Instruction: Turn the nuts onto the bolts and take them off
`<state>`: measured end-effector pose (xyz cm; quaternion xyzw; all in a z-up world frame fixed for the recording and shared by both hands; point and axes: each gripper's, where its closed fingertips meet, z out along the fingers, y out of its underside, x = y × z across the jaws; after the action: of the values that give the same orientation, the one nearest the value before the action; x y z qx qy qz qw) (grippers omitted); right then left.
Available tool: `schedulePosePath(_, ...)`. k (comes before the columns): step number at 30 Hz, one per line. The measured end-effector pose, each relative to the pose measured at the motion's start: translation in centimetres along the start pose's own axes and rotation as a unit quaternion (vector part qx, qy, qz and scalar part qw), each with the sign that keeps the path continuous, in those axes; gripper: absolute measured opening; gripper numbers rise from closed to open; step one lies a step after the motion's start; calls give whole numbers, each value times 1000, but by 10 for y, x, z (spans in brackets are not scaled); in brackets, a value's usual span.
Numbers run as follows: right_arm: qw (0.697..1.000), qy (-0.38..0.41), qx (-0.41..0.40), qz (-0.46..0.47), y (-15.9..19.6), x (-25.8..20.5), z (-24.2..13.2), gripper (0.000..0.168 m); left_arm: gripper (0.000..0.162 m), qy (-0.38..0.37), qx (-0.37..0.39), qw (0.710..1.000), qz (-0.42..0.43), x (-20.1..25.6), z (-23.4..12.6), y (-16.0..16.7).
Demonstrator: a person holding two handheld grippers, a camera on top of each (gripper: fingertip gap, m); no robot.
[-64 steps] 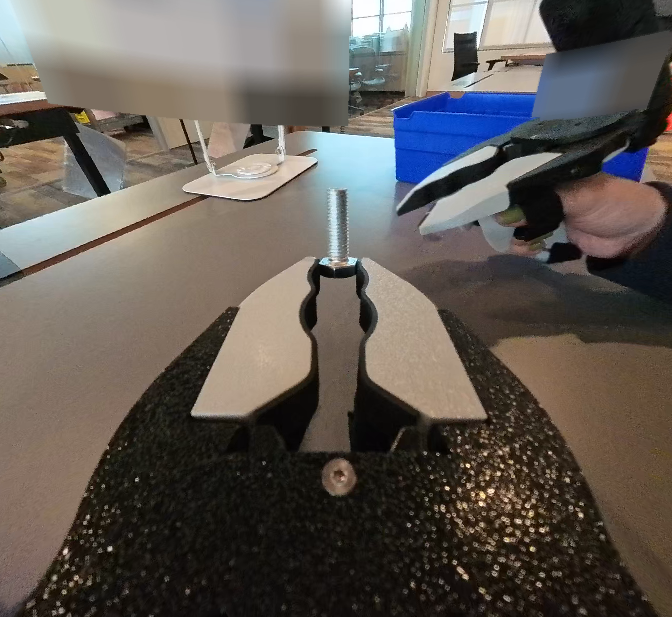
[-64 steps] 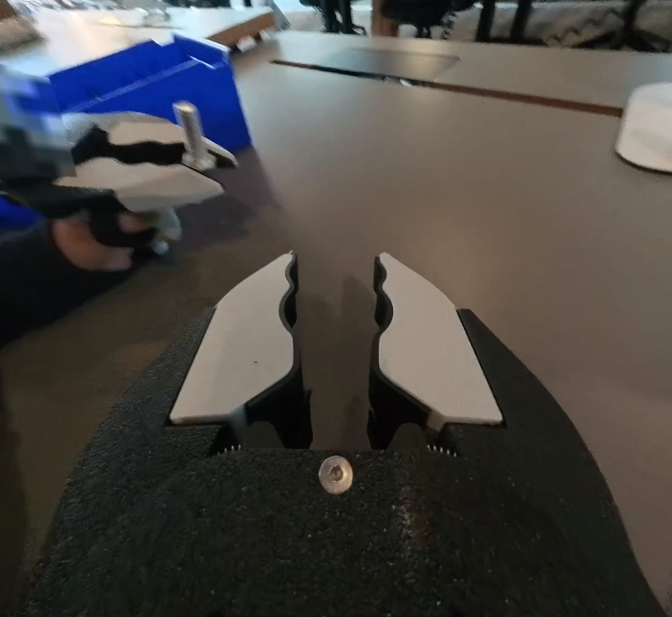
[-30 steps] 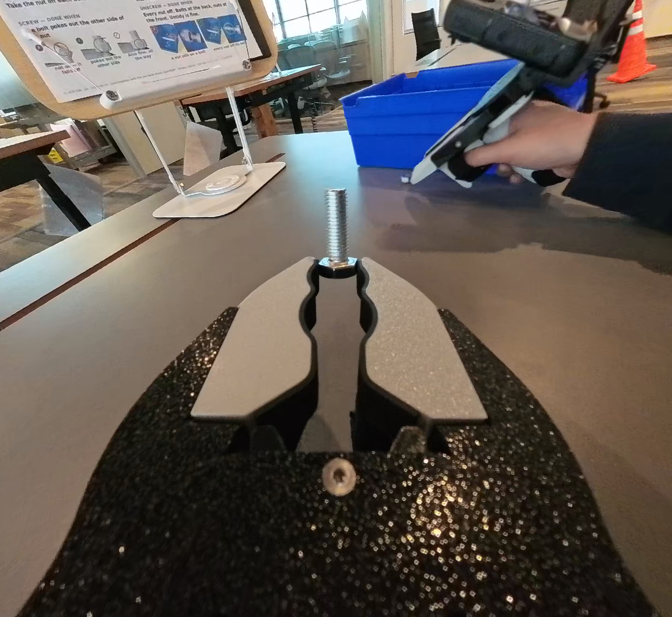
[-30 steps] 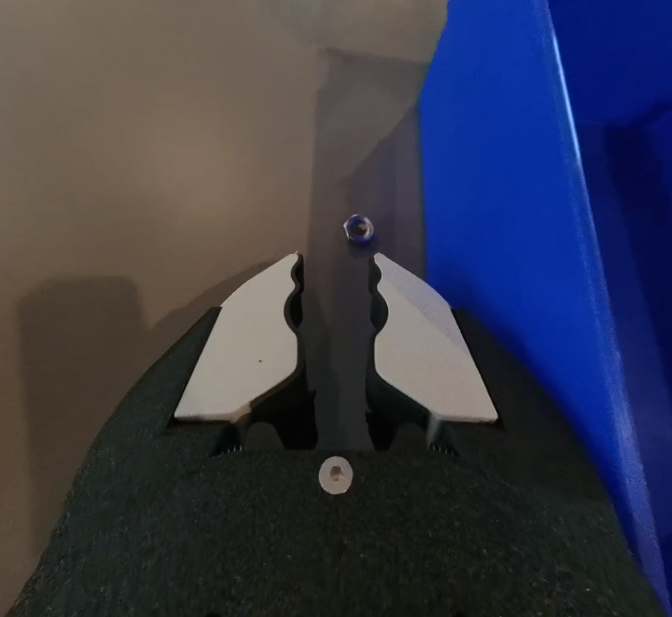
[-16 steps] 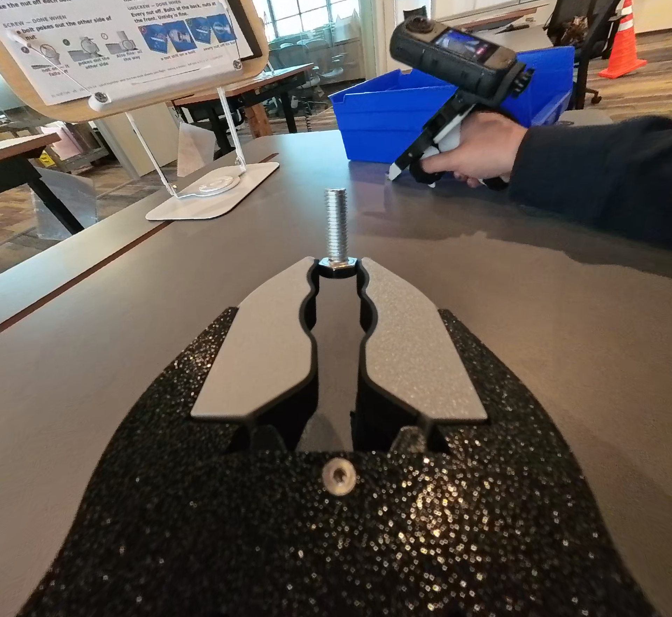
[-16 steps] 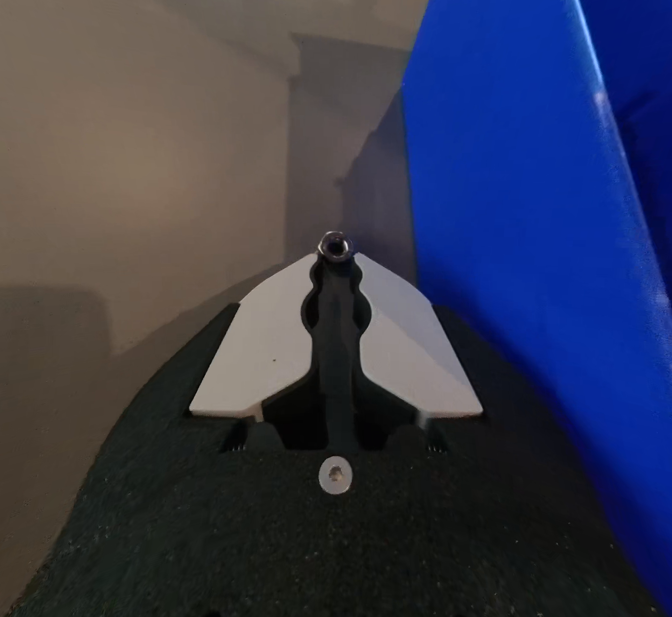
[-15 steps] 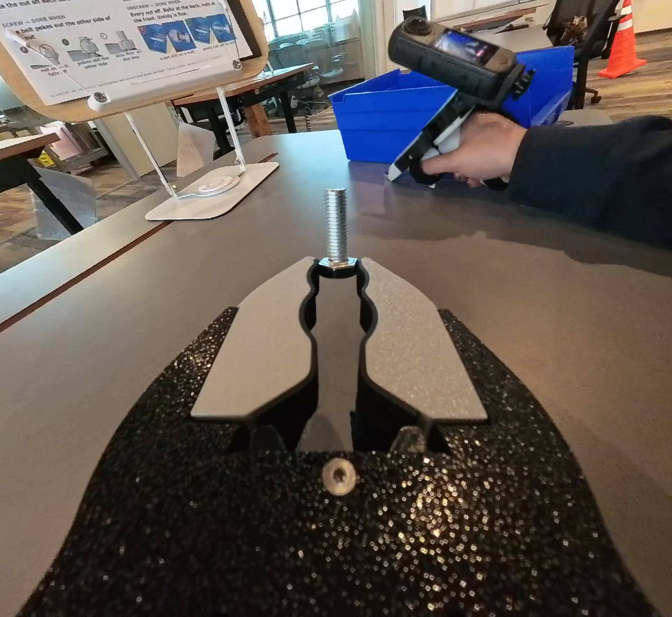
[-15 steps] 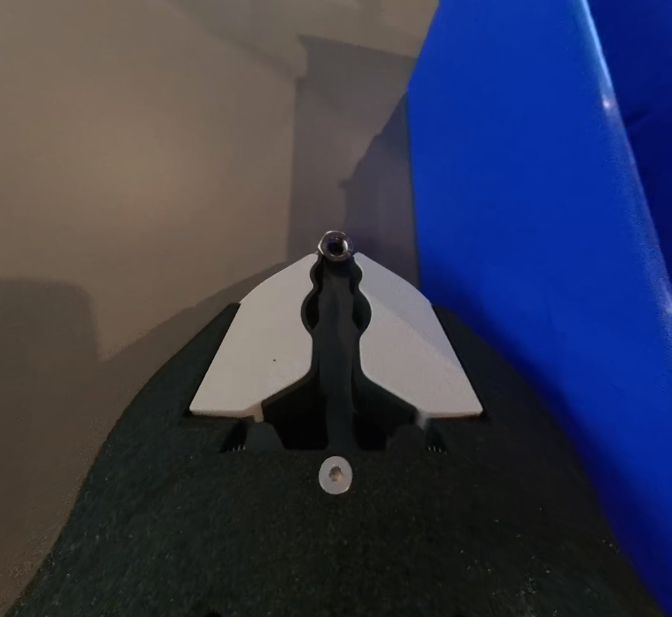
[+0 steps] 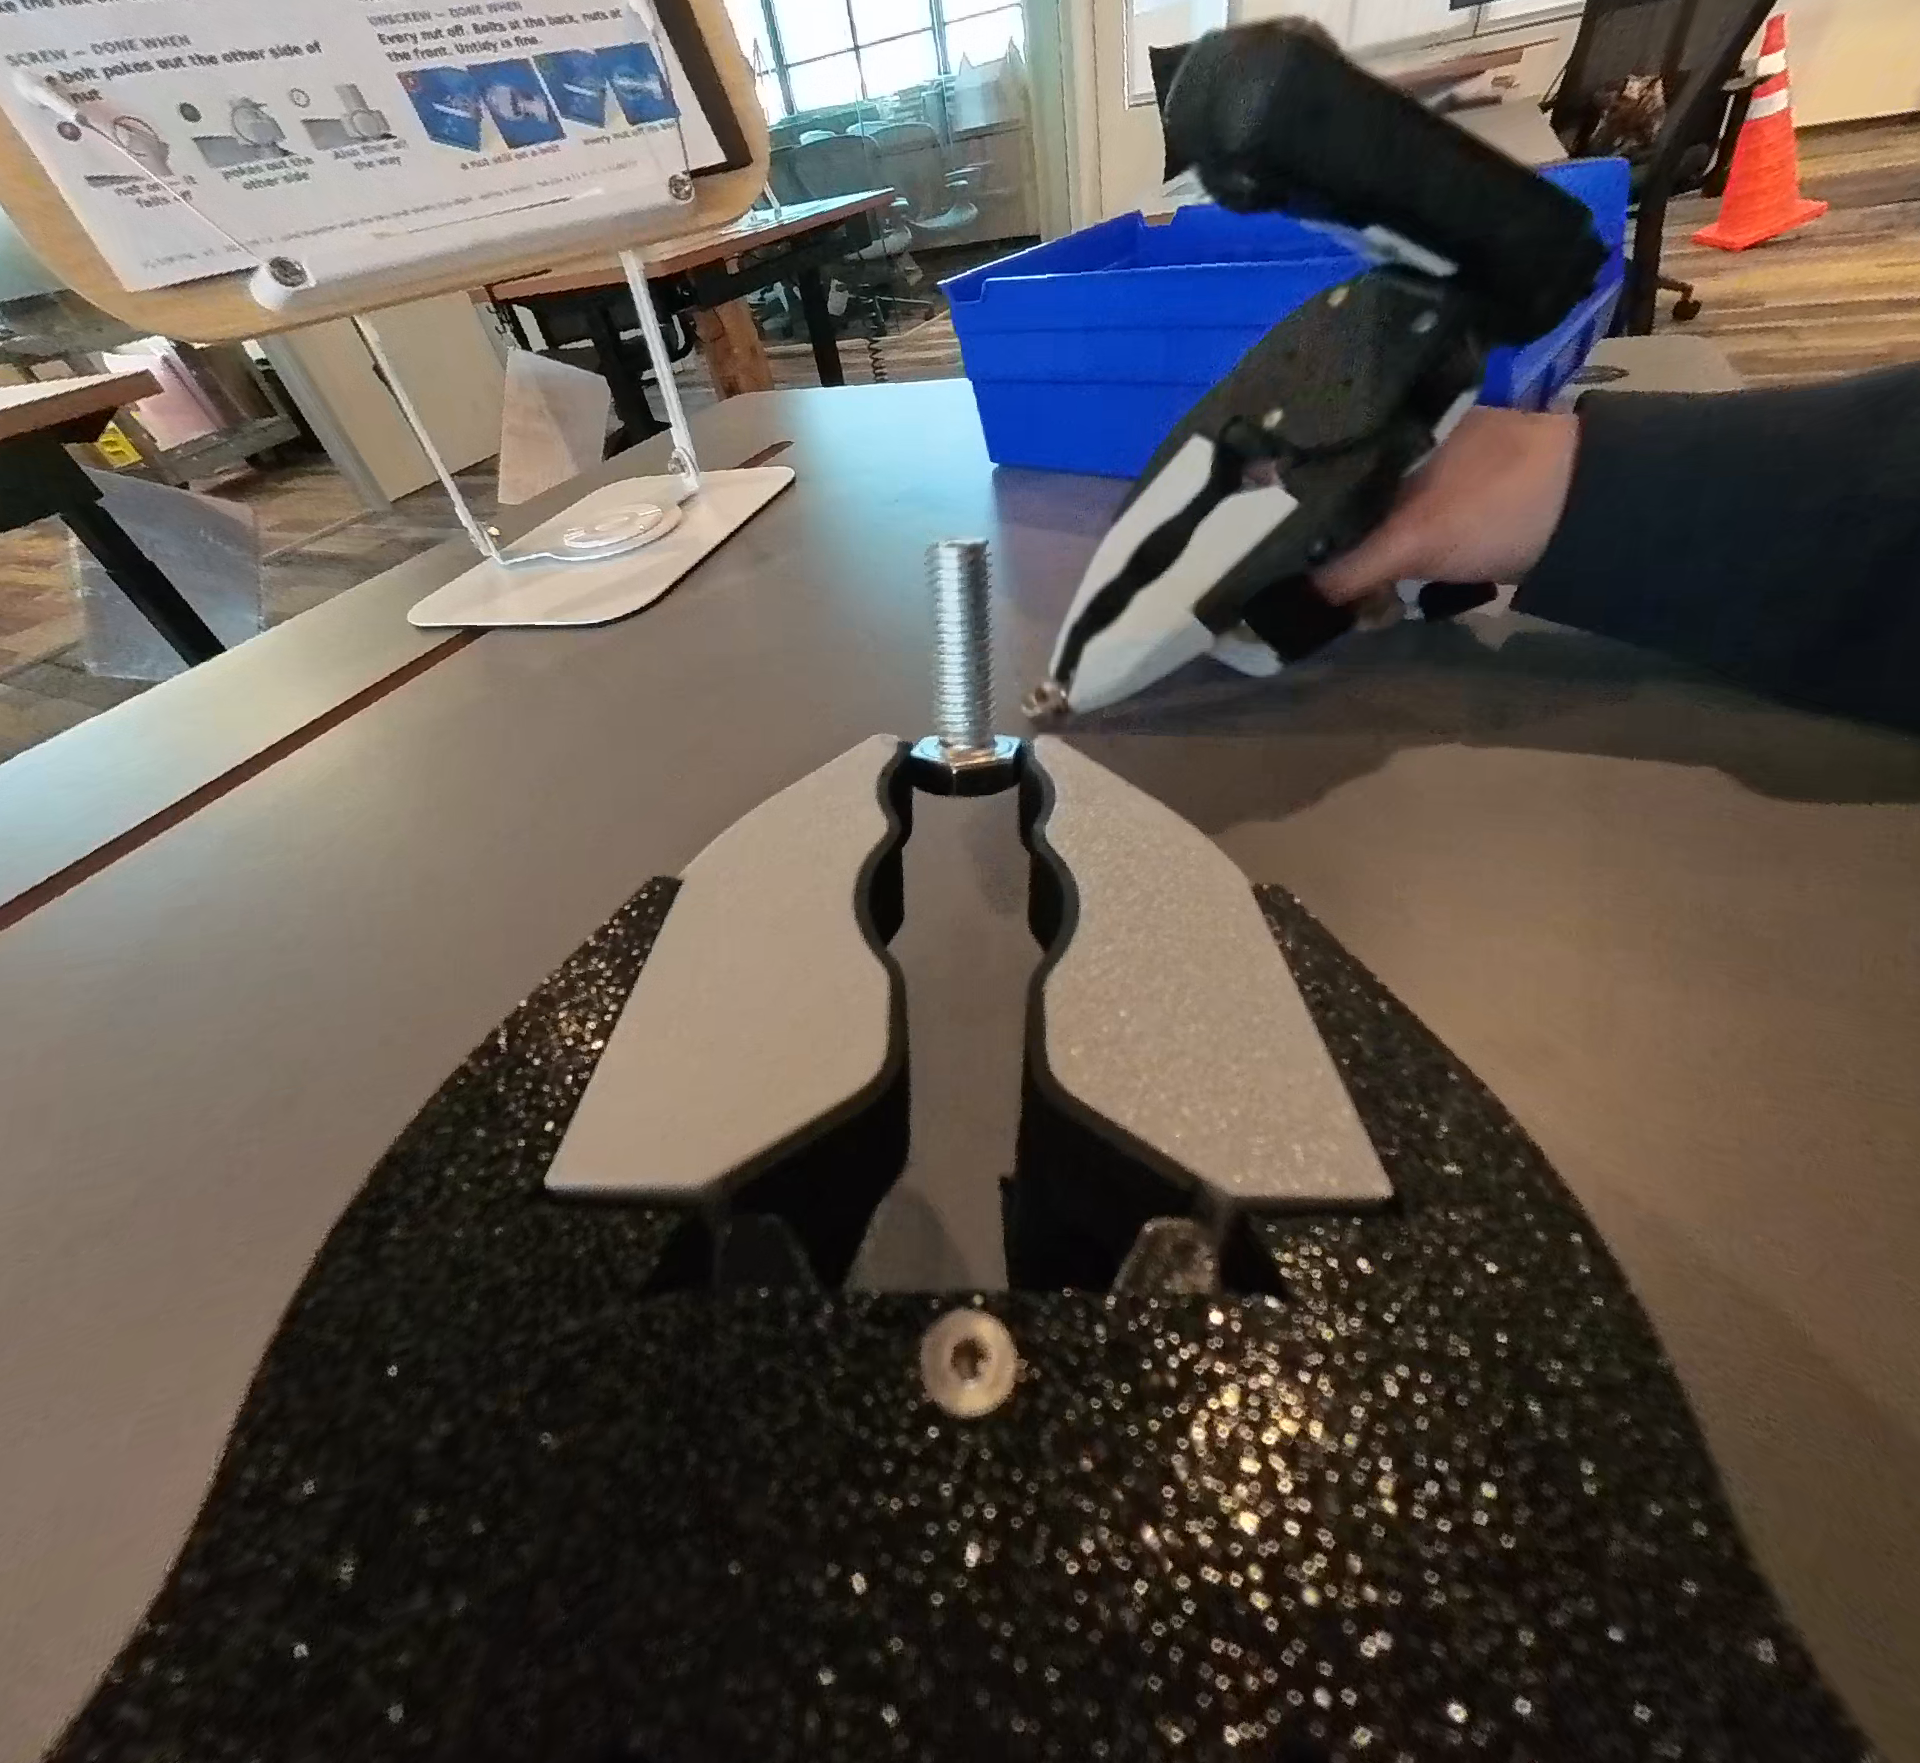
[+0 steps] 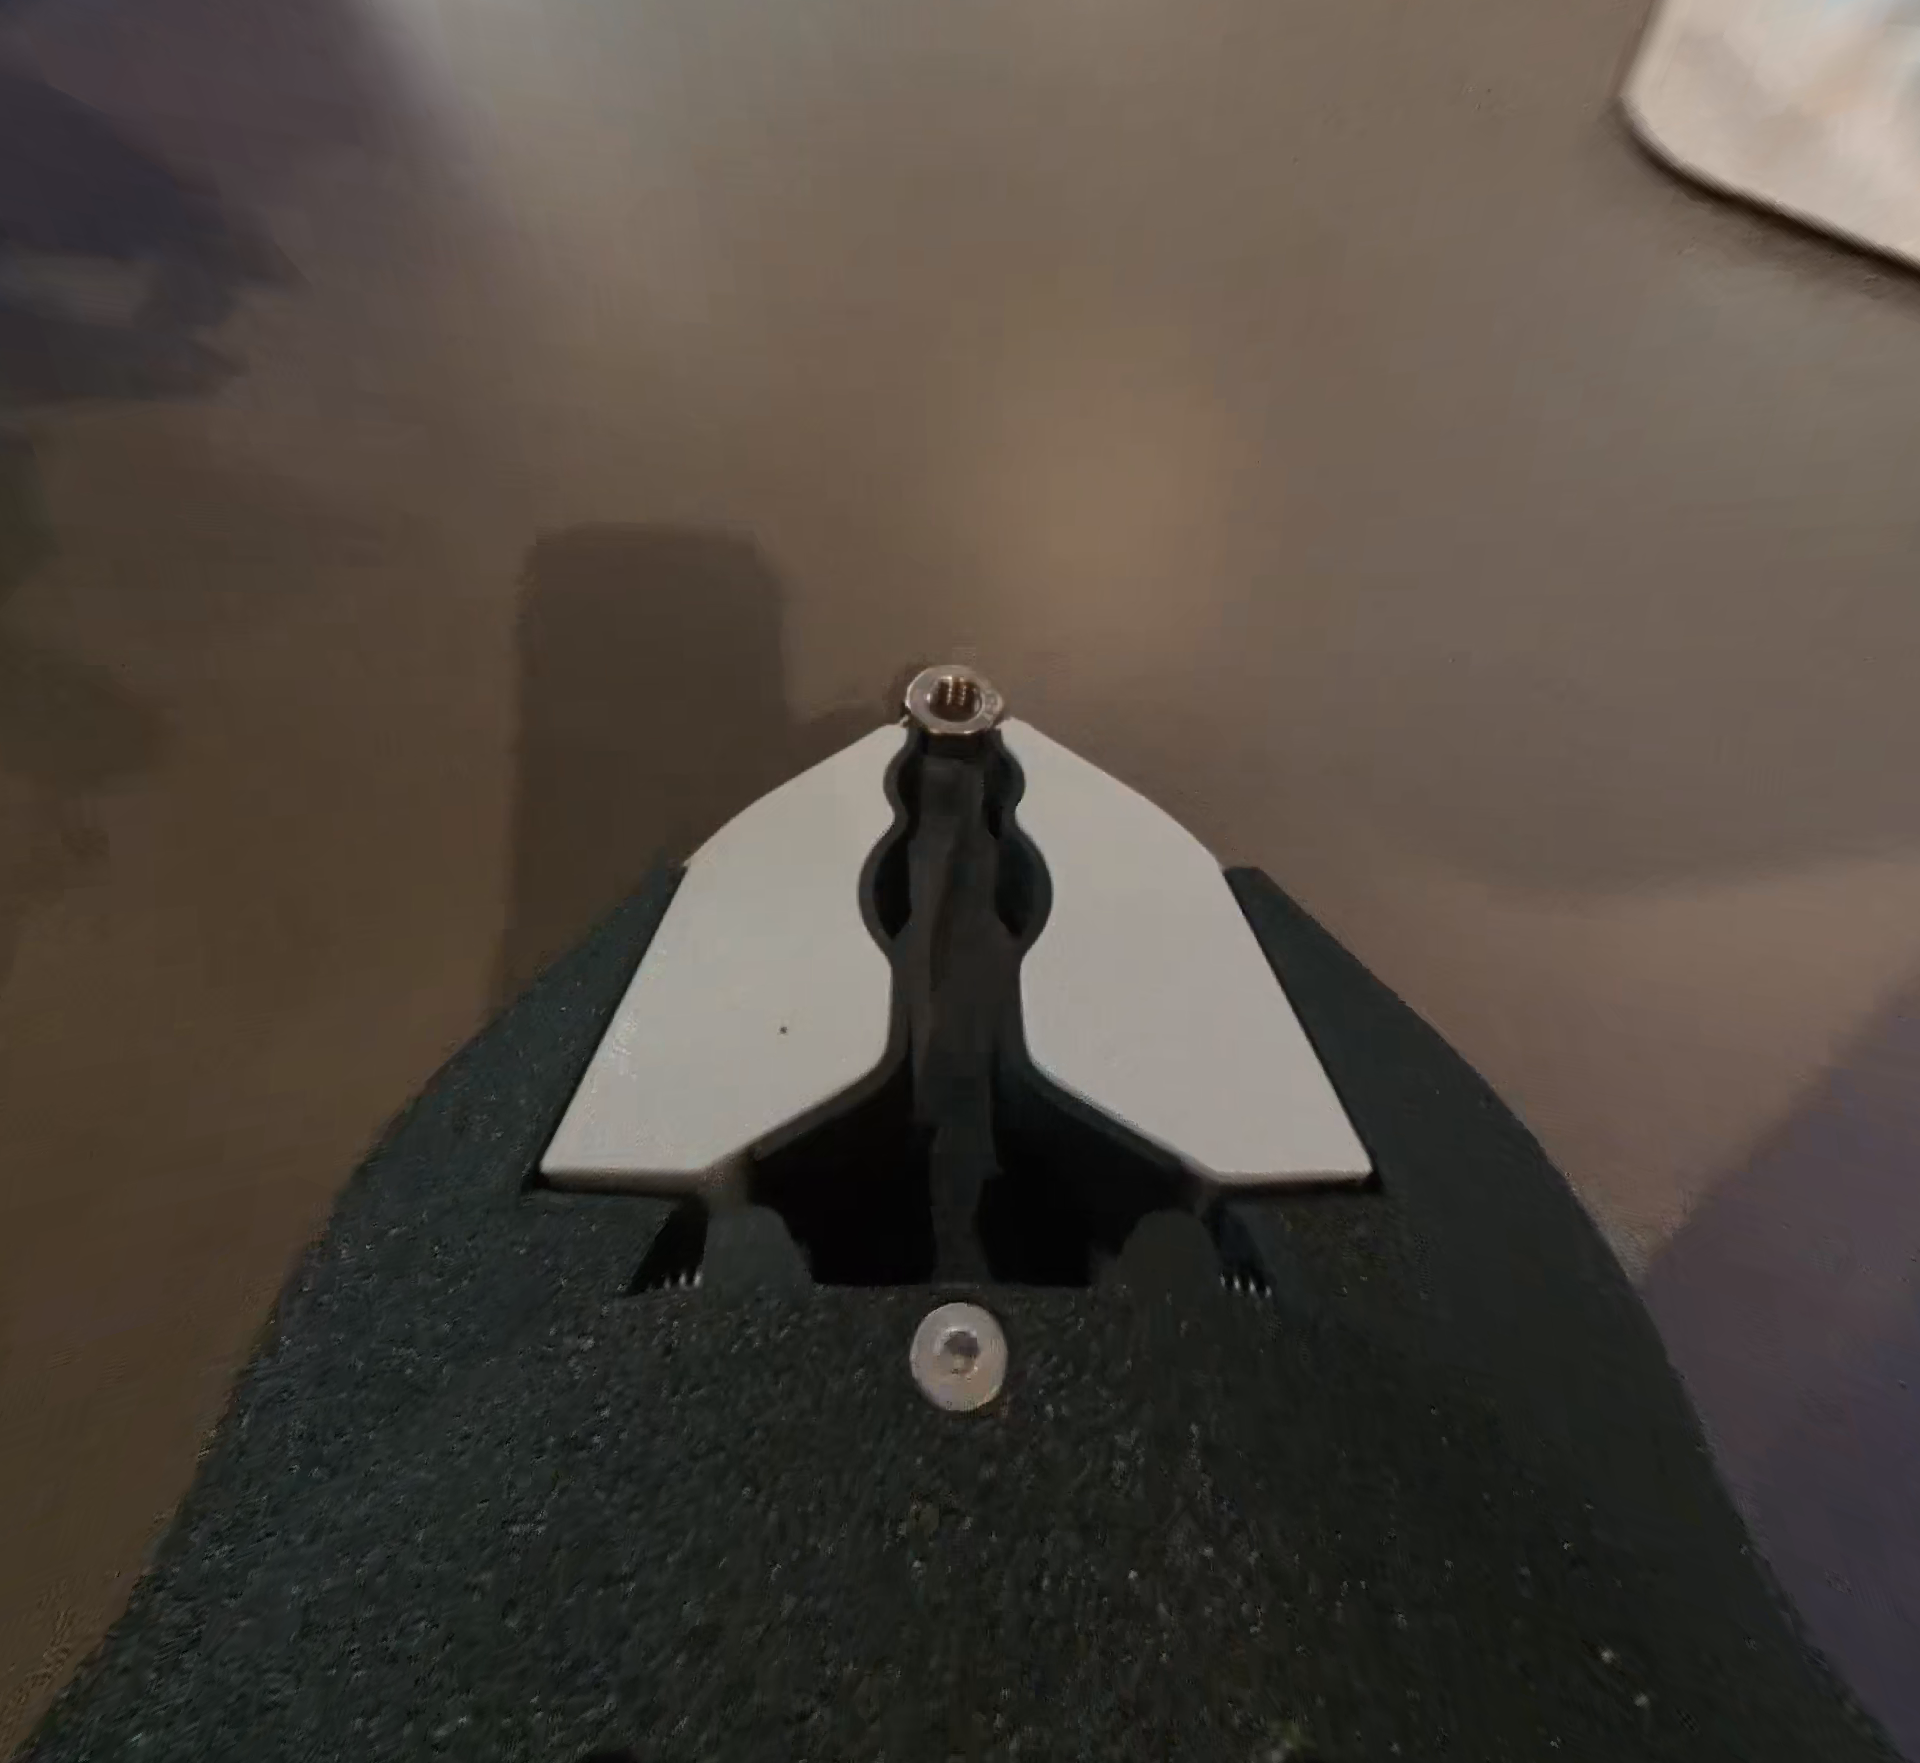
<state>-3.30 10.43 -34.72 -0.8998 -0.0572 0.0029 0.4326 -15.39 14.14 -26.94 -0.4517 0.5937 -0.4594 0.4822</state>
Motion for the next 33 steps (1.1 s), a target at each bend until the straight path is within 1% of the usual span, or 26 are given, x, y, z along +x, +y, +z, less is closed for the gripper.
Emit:
schedulePosePath(2,999,-12,-14,-28,4,-8,3,12,19,1,1,1000,-2,0,0,0)
schedulePosePath(4,999,-18,-4,-40,0,-12,3,13,19,2,1,1000,-2,0,0,0)
schedulePosePath(5,999,-26,1,-42,-2,-15,3,19,19,2,1,1000,-2,0,0,0)
schedulePosePath(7,998,-43,-2,-48,-2,-20,3,25,19,3,0,1000,-1,1,0,0)
schedulePosePath(13,997,-46,-13,-59,-2,-17,12,33,19,8,-1,1000,-1,2,0,0)
schedulePosePath(15,996,-61,-14,-59,-3,-20,13,30,19,10,-1,1000,-2,2,0,0)
schedulePosePath(16,996,-73,-16,-55,-3,-23,14,22,19,10,-1,1000,-3,2,0,0)
schedulePosePath(17,995,-80,-20,-52,-3,-24,14,19,19,13,-1,1000,-3,3,0,0)
schedulePosePath(18,995,-82,-20,-56,-5,-25,14,20,19,21,1,1000,-3,5,0,0)
schedulePosePath(19,994,-92,-1,-62,-14,-31,10,20,18,37,5,999,-7,9,0,-1)
schedulePosePath(20,991,-112,39,-65,-31,-41,3,20,18,62,13,998,-14,15,0,-4)
schedulePosePath(22,969,-192,138,-70,-69,-73,-22,19,18,131,33,990,-37,33,-2,-10)
schedulePosePath(24,928,-299,203,-87,-94,-108,-52,19,18,191,42,979,-63,47,-5,-15)
schedulePosePath(25,909,-345,215,-98,-99,-121,-64,19,18,207,40,975,-69,51,-6,-15)
schedulePosePath(26,898,-369,215,-107,-102,-128,-71,19,18,218,38,973,-67,54,-7,-15)
schedulePosePath(28,889,-391,204,-126,-101,-134,-75,19,18,229,37,971,-61,59,-9,-16)
schedulePosePath(31,869,-431,214,-115,-106,-137,-87,19,18,229,24,971,-61,58,-9,-13)
schedulePosePath(33,865,-437,214,-118,-107,-139,-90,19,18,230,18,971,-59,59,-8,-11)
